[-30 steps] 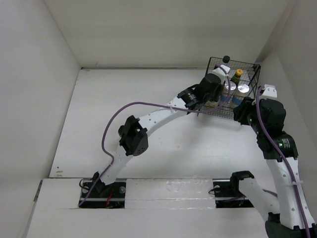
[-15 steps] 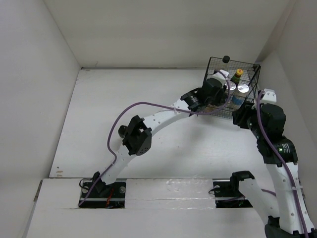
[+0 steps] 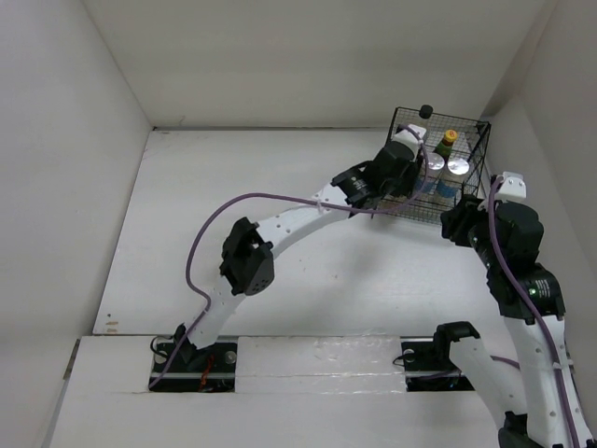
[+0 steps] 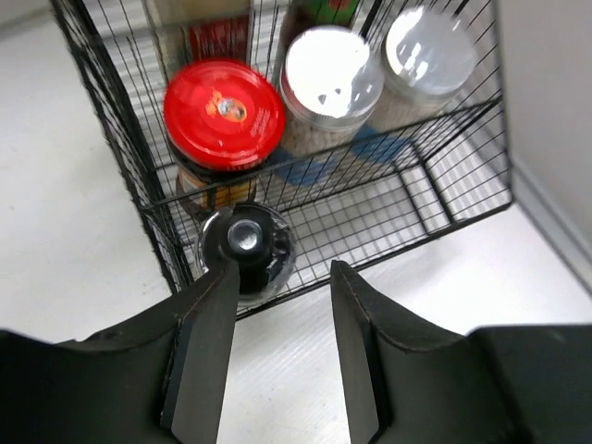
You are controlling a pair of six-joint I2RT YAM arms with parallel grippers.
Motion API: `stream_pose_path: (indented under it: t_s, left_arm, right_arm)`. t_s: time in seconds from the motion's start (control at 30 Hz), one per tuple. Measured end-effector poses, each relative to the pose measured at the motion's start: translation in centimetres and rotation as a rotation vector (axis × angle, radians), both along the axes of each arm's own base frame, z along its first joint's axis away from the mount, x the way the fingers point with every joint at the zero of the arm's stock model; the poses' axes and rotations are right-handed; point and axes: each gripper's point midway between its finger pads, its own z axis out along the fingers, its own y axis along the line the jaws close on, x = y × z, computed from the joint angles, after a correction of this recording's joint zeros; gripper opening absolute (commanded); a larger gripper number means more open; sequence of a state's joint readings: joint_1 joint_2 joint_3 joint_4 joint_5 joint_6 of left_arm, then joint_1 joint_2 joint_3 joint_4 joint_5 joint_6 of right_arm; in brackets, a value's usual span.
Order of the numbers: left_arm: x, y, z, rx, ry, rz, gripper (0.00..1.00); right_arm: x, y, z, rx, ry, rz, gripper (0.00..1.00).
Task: Organize the condiment bottles
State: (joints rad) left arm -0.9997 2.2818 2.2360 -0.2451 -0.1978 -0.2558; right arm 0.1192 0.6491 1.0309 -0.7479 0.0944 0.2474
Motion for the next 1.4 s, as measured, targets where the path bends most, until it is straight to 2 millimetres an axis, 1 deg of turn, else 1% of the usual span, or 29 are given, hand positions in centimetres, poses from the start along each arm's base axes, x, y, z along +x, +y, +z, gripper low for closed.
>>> stream_pose_path:
  t_s: [0.07,0.17,0.2,0.23,0.3,0.33,0.37,0.4,0.43,0.47,0.53,0.57,0.6,0.63,0.67,0.73,0.77,0.8,0.83,0.87,0.9,0.93,1.0,1.07,1.13,1.2,1.27,1.33,1.4]
  left_arm:
    - [-0.3,0.5,2.6,-0.034,-0.022,0.003,0.40]
    - [-0.9,1.5,7.3,-0.103,-0.061,0.007,0.40]
    - [-1.2,1.9,9.0,-0.128,-0.073,0.008,0.41]
    - [-1.5,2.4,10.7,-0.156,-0.085,0.009,0.41]
    - [-2.2,3.7,14.1,-0.211,-0.106,0.018,0.44]
    - [-2.5,4.5,15.8,-0.244,-0.111,0.025,0.49]
    - [-2.8,5.5,17.4,-0.275,-0.116,0.035,0.52]
    - [-3.0,6.8,18.7,-0.307,-0.115,0.049,0.55]
    - [-3.3,8.6,19.8,-0.331,-0.111,0.069,0.60]
    - [-3.2,10.7,20.9,-0.356,-0.110,0.097,0.69]
    - [-2.7,16.0,22.8,-0.413,-0.121,0.184,0.76]
    - [-2.4,19.0,23.6,-0.433,-0.131,0.241,0.78]
    - [-2.2,21.9,24.6,-0.456,-0.149,0.301,0.83]
    - [-2.2,24.7,25.7,-0.482,-0.177,0.366,0.85]
    - [-2.7,27.2,26.6,-0.503,-0.202,0.421,0.86]
    - [-4.9,30.9,29.0,-0.556,-0.249,0.486,0.89]
    - [-6.1,32.3,30.0,-0.580,-0.269,0.507,0.90]
    - [-7.4,33.8,31.1,-0.608,-0.290,0.527,0.92]
    - [-8.3,35.4,31.8,-0.625,-0.310,0.561,0.93]
    - [-9.6,37.2,32.9,-0.653,-0.335,0.585,0.93]
    - [-10.5,39.1,33.5,-0.670,-0.356,0.633,0.95]
    - [-10.9,40.6,33.6,-0.668,-0.368,0.681,0.96]
    - [-12.2,43.3,33.7,-0.668,-0.383,0.755,0.96]
    - [-12.8,44.6,33.3,-0.653,-0.384,0.790,0.99]
    - [-12.6,44.5,32.4,-0.611,-0.368,0.798,0.99]
    - [-11.6,43.6,30.8,-0.535,-0.335,0.799,0.99]
    - [-10.2,42.1,29.6,-0.458,-0.305,0.796,0.99]
    - [-8.9,40.9,29.1,-0.393,-0.287,0.788,0.99]
    - [-7.2,39.2,28.8,-0.336,-0.276,0.773,0.99]
  right_arm:
    - [0.0,0.0,0.0,-0.001,0.001,-0.002,0.48]
    - [0.4,0.3,-0.2,0.002,0.010,0.012,0.30]
    - [0.6,0.5,-0.3,0.005,0.015,0.025,0.15]
    - [0.8,0.8,-0.4,0.006,0.019,0.040,0.12]
    - [1.3,1.6,-0.6,0.014,0.023,0.086,0.08]
    - [1.6,2.1,-0.6,0.017,0.022,0.115,0.07]
    - [1.9,2.7,-0.7,0.019,0.024,0.148,0.07]
    - [2.2,3.5,-0.8,0.025,0.026,0.185,0.07]
    - [2.6,4.5,-1.0,0.030,0.028,0.233,0.10]
    - [3.1,5.8,-1.2,0.036,0.036,0.288,0.13]
    - [4.2,8.9,-2.1,0.036,0.058,0.406,0.20]
    - [4.5,10.9,-2.6,0.030,0.070,0.469,0.28]
    - [4.7,13.0,-3.6,0.020,0.098,0.537,0.34]
    - [4.7,15.3,-4.7,0.003,0.127,0.606,0.40]
    - [4.6,17.5,-5.9,-0.018,0.158,0.665,0.52]
    - [3.9,22.1,-8.2,-0.063,0.222,0.794,0.61]
    - [3.3,24.6,-9.0,-0.083,0.236,0.858,0.65]
    - [2.8,26.8,-9.7,-0.101,0.243,0.911,0.70]
    - [2.2,28.8,-10.3,-0.115,0.249,0.961,0.73]
    - [1.5,30.6,-10.6,-0.129,0.249,1.008,0.76]
    - [1.0,32.4,-10.8,-0.136,0.239,1.049,0.79]
    - [0.6,34.1,-10.9,-0.142,0.232,1.084,0.79]
    - [0.4,37.2,-10.6,-0.147,0.207,1.141,0.83]
    - [0.9,39.8,-10.0,-0.148,0.173,1.178,0.83]
    - [1.8,42.4,-9.3,-0.147,0.132,1.204,0.83]
    - [2.8,44.1,-9.0,-0.146,0.105,1.215,0.83]
    - [3.8,45.7,-9.1,-0.148,0.087,1.224,0.79]
    - [4.7,47.0,-9.7,-0.151,0.082,1.232,0.77]
    - [5.3,48.2,-10.6,-0.156,0.087,1.239,0.73]
